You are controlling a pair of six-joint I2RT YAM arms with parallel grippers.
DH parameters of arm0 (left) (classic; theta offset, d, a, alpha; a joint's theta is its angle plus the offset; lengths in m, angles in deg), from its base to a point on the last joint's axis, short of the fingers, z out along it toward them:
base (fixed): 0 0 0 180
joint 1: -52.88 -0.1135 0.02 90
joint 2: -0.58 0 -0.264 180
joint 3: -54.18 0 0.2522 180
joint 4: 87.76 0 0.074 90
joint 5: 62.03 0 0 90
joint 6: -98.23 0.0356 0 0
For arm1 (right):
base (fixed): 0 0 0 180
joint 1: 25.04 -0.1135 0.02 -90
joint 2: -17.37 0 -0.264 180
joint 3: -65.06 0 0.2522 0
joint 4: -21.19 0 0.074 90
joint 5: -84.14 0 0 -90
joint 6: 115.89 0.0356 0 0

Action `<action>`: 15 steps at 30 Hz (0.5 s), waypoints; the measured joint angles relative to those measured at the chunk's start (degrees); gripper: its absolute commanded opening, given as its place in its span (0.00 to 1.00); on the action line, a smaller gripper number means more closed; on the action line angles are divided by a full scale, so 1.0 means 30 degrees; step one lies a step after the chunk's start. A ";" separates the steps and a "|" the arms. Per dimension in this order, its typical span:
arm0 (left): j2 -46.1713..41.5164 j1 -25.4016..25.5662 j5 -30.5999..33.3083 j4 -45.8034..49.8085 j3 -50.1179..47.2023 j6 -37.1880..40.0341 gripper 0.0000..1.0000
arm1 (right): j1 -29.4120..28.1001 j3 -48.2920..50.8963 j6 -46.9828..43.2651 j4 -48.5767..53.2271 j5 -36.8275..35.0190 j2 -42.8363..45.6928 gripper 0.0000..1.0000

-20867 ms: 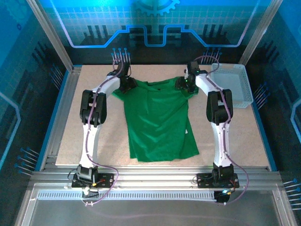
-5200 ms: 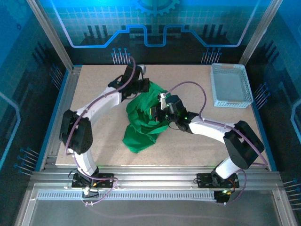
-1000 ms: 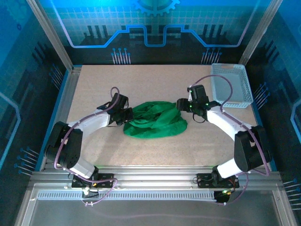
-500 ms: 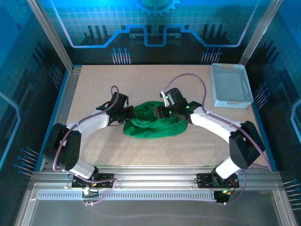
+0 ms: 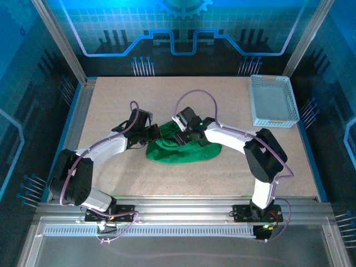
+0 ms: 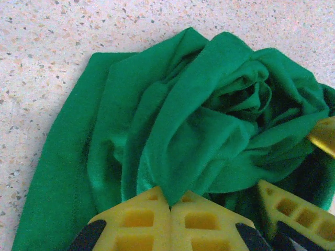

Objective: Fold the inside-out t-shirt

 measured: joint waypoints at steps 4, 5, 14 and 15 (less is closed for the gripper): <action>-0.0015 0.0000 0.0000 -0.0051 0.0000 0.0000 0.00 | -0.0066 -0.0845 -0.0138 0.0481 -0.1005 -0.0648 0.28; -0.0015 0.0000 0.0000 -0.0051 0.0000 0.0000 0.00 | -0.0066 -0.1005 -0.0131 0.0466 -0.1319 -0.0721 0.20; -0.1100 0.0000 0.0007 -0.0015 -0.0044 0.0423 0.00 | -0.0066 -0.0699 -0.0189 0.0597 -0.2295 0.2565 0.00; -0.1596 0.0000 -0.0015 -0.0015 -0.0095 0.0612 0.00 | -0.0066 -0.0699 -0.0197 0.0641 -0.2288 0.3446 0.00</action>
